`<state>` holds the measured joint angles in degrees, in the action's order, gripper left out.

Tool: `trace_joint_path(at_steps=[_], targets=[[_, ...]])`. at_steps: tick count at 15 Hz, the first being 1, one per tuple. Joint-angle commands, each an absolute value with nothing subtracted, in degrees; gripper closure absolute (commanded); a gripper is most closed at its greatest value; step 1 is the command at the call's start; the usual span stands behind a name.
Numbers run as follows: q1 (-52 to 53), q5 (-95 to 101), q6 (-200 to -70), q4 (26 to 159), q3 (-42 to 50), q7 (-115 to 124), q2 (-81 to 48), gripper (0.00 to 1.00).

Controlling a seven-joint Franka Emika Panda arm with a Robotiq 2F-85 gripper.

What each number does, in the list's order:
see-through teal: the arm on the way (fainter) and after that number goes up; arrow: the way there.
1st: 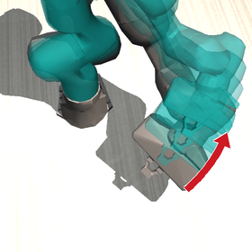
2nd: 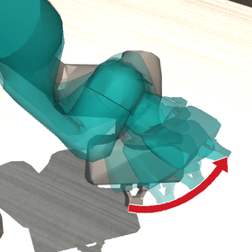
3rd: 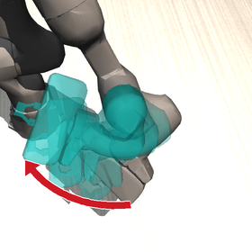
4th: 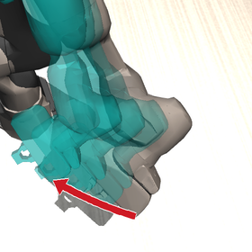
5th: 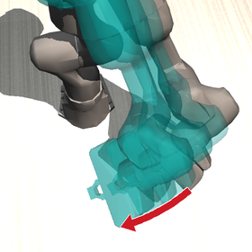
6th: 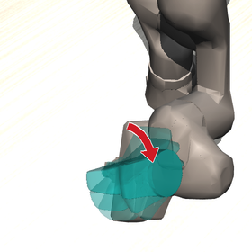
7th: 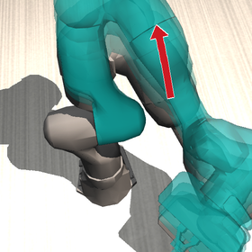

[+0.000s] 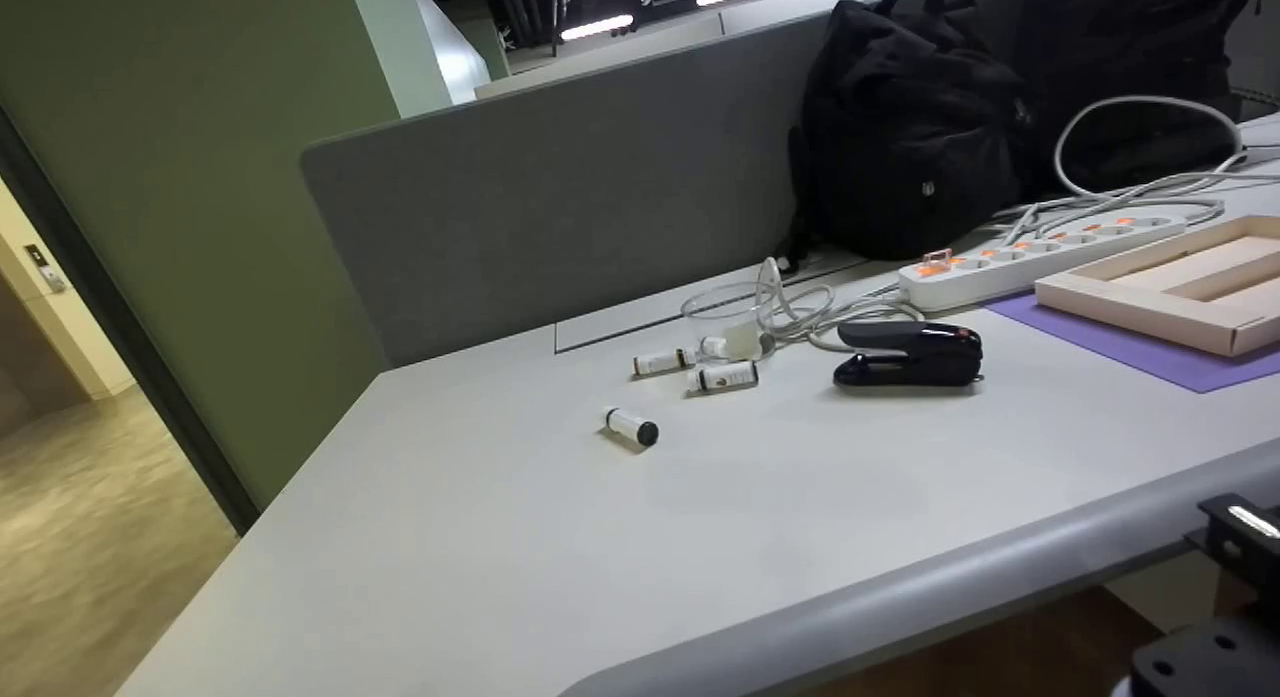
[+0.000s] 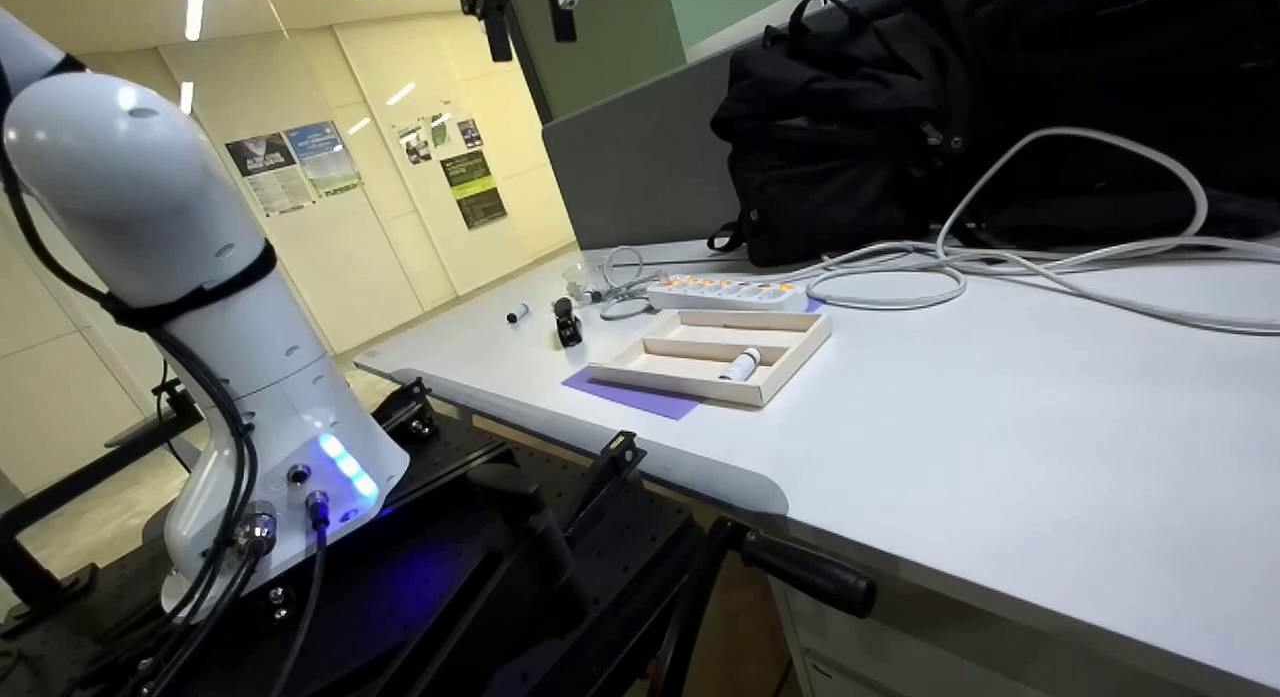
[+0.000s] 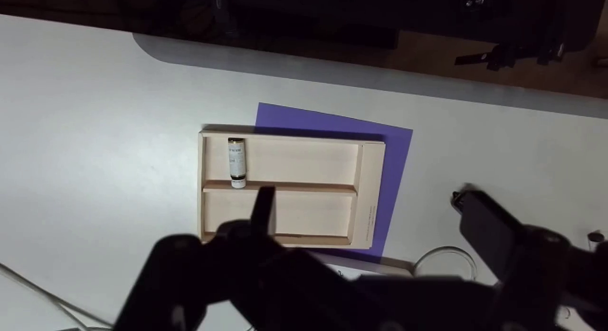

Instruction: Press the stapler and turn off the first switch on the right

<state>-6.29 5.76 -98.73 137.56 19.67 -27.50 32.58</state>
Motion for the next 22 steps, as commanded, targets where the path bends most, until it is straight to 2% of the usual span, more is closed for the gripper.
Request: trace_joint_path(at_steps=[1, 2, 3, 4, 5, 10, 15, 17, 18, 19, 22], targets=[[-5.0, 4.2, -99.6, 138.0, 16.1, -26.3, 32.9, 0.00], [-2.7, 1.7, -106.3, 136.6, 15.8, -26.4, 26.0, 0.00], [-1.6, 0.6, -109.6, 137.7, 14.1, -26.0, 26.0, 0.00], [-0.7, 0.3, -112.8, 138.3, 12.2, -25.4, 24.4, 0.25], [0.4, 0.0, -116.5, 138.9, 10.2, -24.2, 22.8, 0.27], [6.1, -0.3, -129.8, 137.1, 0.9, -21.1, 8.8, 0.63], [9.0, 1.3, -137.2, 135.1, -5.6, -21.2, -1.6, 0.97], [8.9, 4.5, -138.9, 134.0, -6.6, -19.5, -5.0, 1.00], [8.4, 3.7, -133.5, 131.7, -6.6, -20.7, -6.3, 1.00], [8.5, 2.5, -137.9, 135.8, -7.2, -21.5, -3.6, 0.99], [8.0, 2.9, -135.5, 133.3, -7.2, -21.5, -6.4, 1.00]])
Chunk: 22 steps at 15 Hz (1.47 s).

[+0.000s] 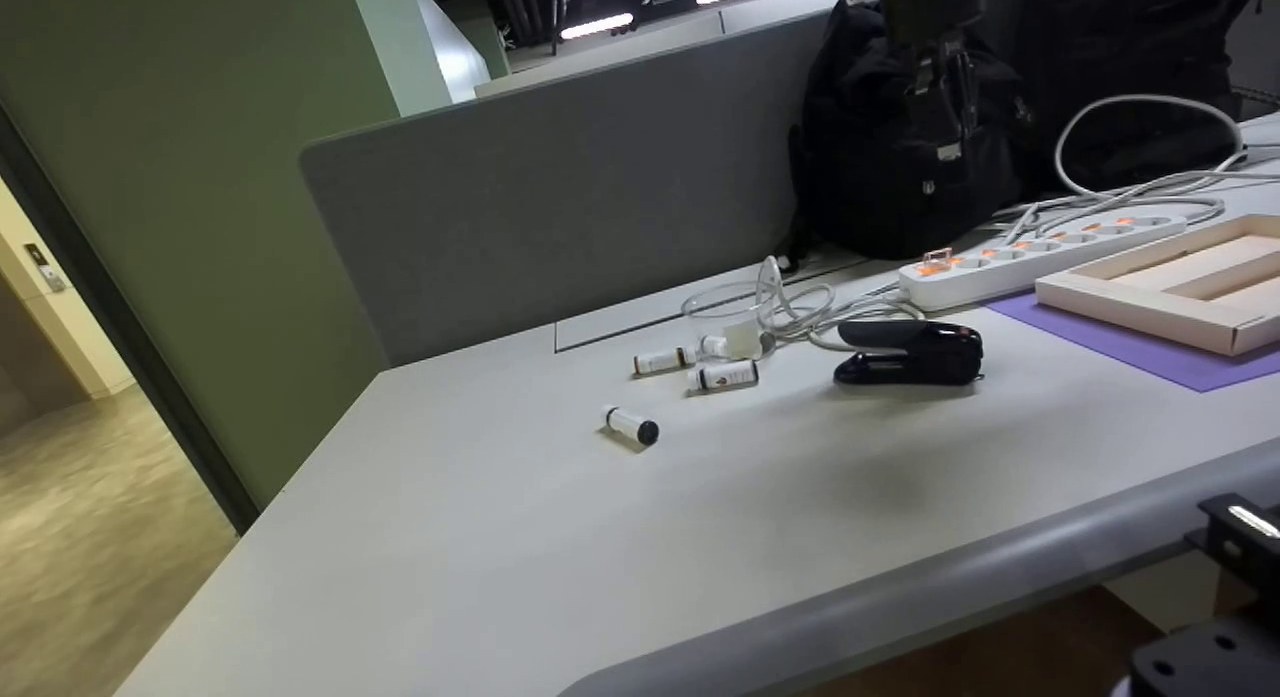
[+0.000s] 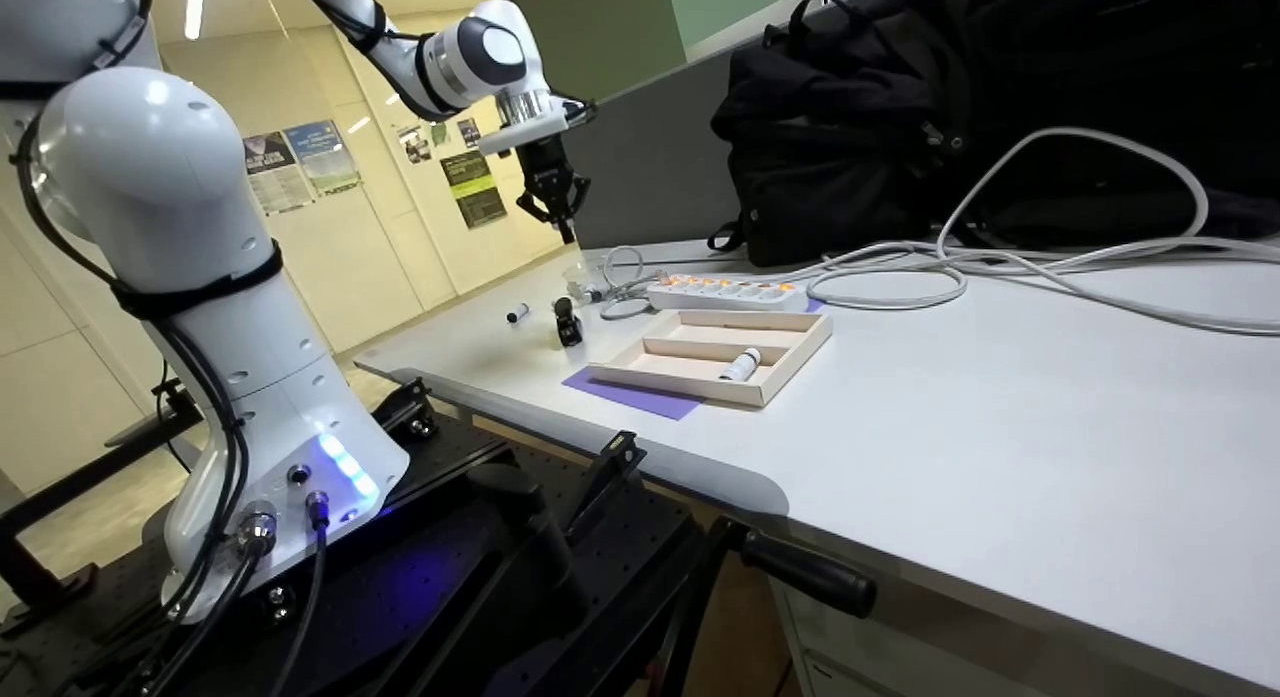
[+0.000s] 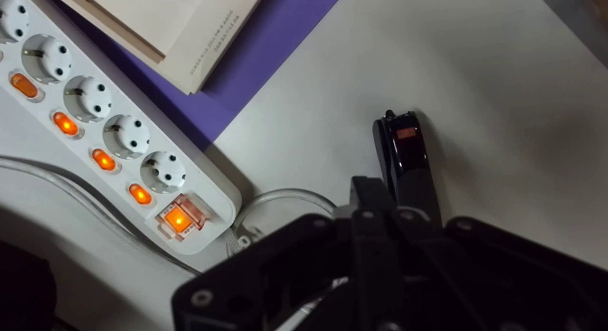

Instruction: Press the stapler and turn off the first switch on the right

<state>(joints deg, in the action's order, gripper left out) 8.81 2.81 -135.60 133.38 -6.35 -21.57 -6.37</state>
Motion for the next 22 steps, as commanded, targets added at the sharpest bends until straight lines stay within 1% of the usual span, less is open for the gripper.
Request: trace_joint_path(at_steps=[1, 5, 13, 22], targets=[[7.9, 3.0, -135.1, 133.0, -7.2, -21.5, -6.5, 1.00], [7.9, 3.2, -135.0, 132.7, -7.2, -21.5, -6.5, 1.00], [10.2, 14.2, -143.2, 130.9, -9.4, -21.3, -14.4, 1.00], [10.4, 12.9, -147.6, 125.8, -13.4, -25.3, -22.6, 1.00]])
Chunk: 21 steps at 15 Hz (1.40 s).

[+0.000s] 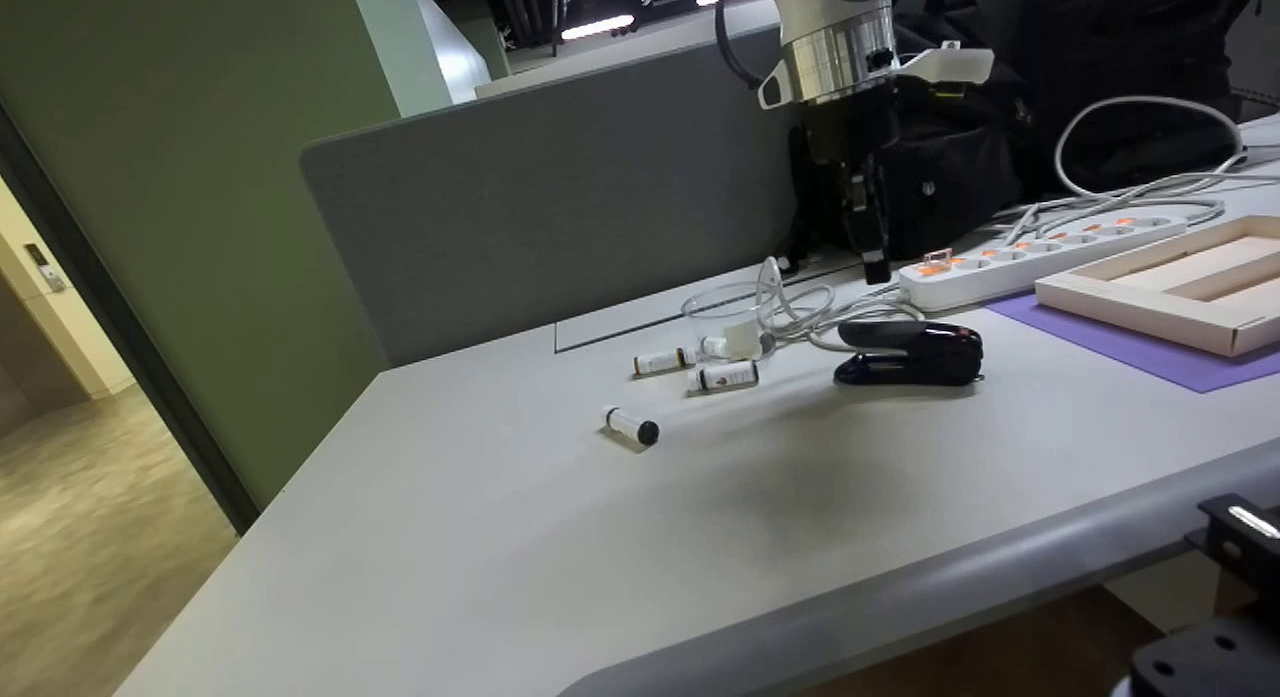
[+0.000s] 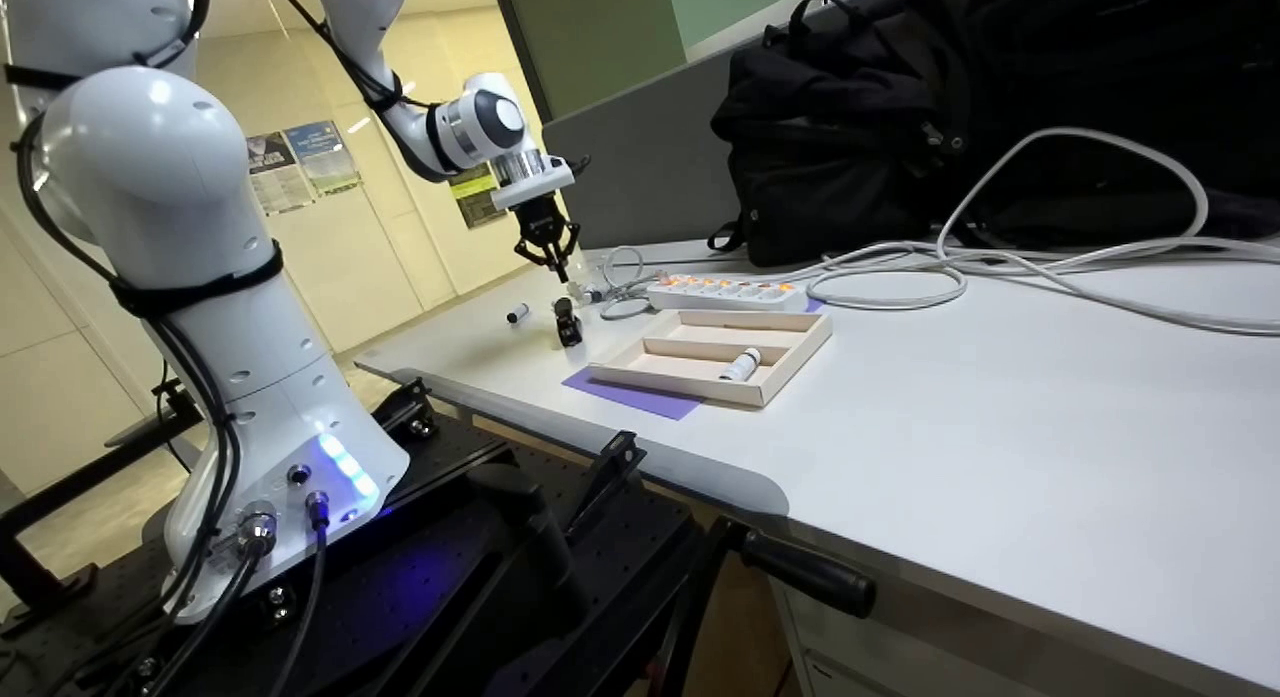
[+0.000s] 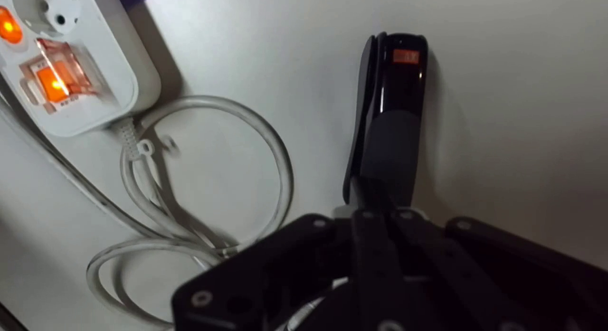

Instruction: Press the stapler and turn off the first switch on the right

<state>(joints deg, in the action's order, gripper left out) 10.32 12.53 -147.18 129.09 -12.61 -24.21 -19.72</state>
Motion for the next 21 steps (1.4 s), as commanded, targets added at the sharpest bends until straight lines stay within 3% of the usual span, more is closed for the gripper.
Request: trace_joint_path(at_steps=[1, 21], targets=[[10.3, 12.7, -147.5, 125.0, -13.8, -26.0, -23.4, 1.00], [16.3, 18.3, -125.5, 109.7, -11.2, -23.2, -37.8, 1.00]])
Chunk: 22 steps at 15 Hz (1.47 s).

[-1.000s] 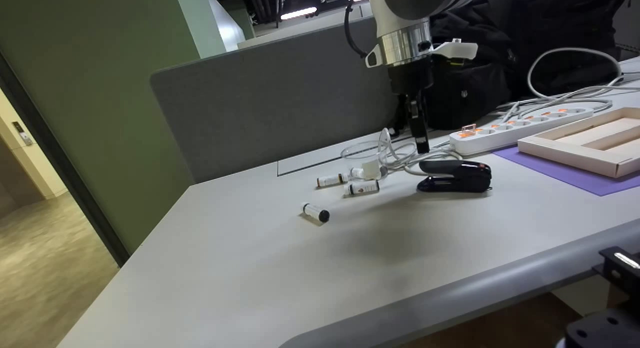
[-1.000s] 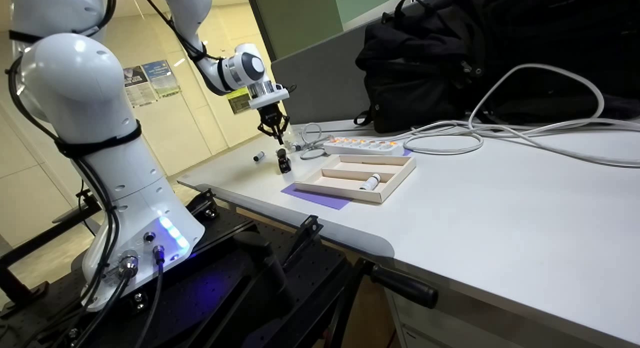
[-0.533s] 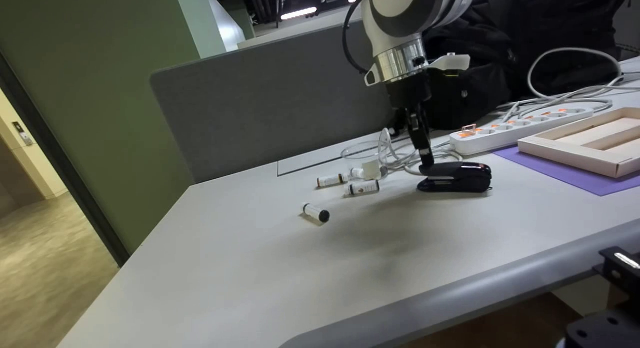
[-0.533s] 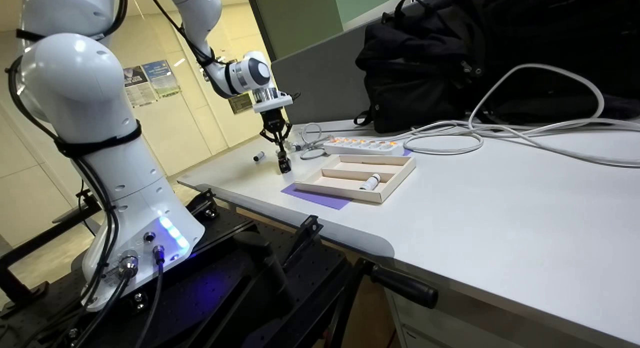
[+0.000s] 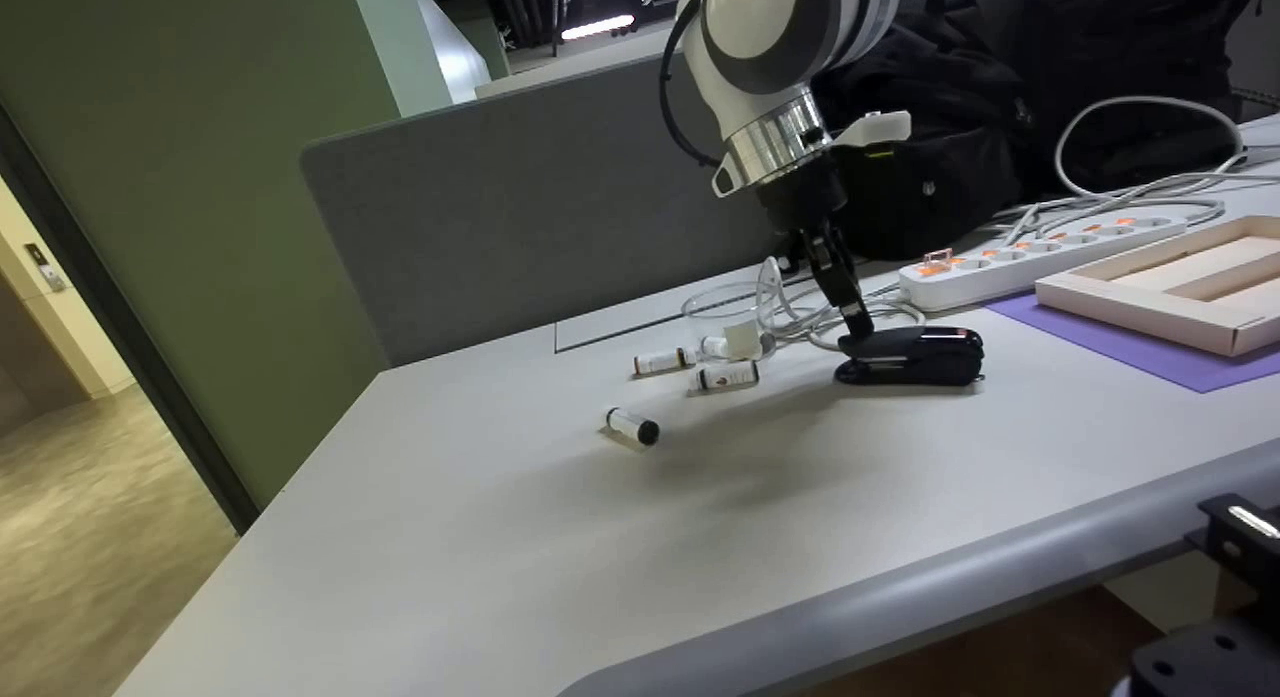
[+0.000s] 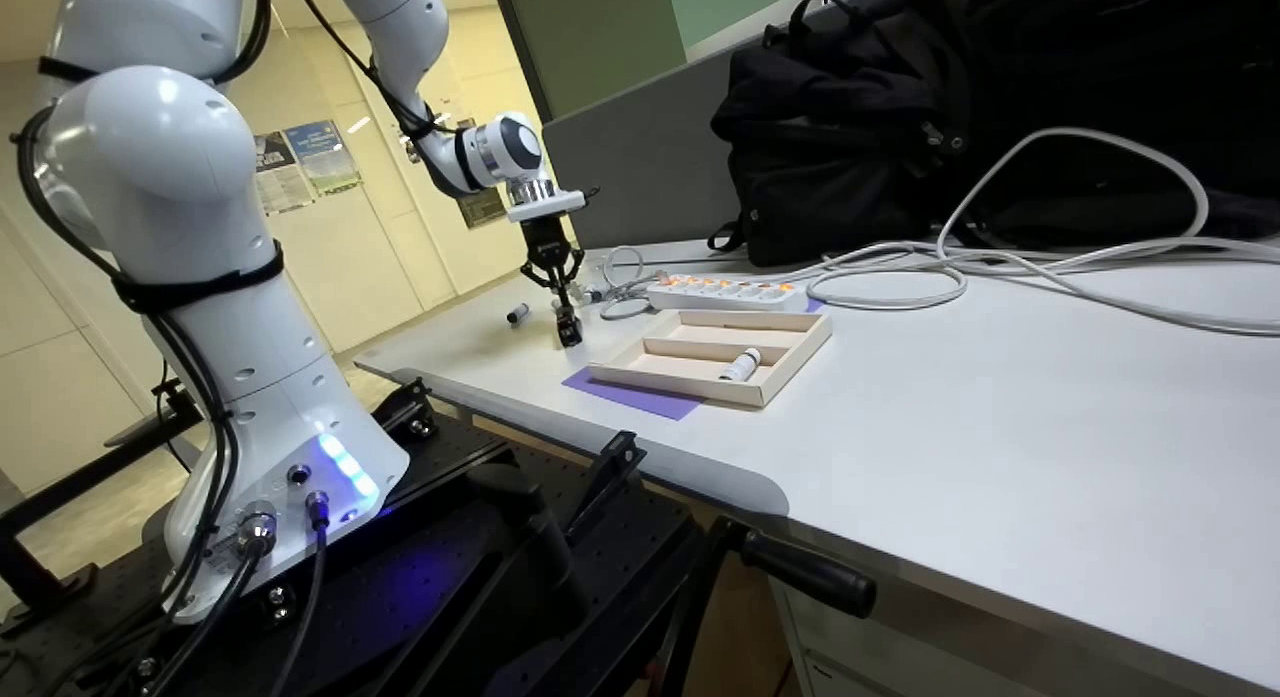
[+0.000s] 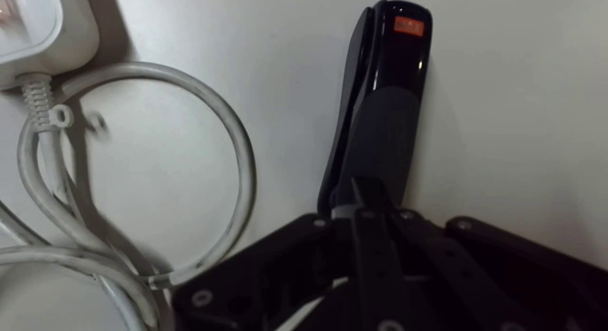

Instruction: Press the stapler and turn off the first switch on the right

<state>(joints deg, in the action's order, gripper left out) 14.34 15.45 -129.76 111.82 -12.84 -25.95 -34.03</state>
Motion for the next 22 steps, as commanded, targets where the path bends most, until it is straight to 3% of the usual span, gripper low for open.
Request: trace_joint_path(at_steps=[1, 10, 17, 22], targets=[[16.7, 18.8, -124.3, 109.0, -11.1, -23.1, -38.6, 1.00], [15.4, 16.6, -118.0, 103.5, -12.6, -24.8, -38.3, 1.00], [5.4, 7.4, -127.4, 111.0, -11.5, -26.6, -23.1, 1.00], [-5.6, -2.7, -137.0, 114.9, -7.9, -32.8, -20.5, 1.00]])
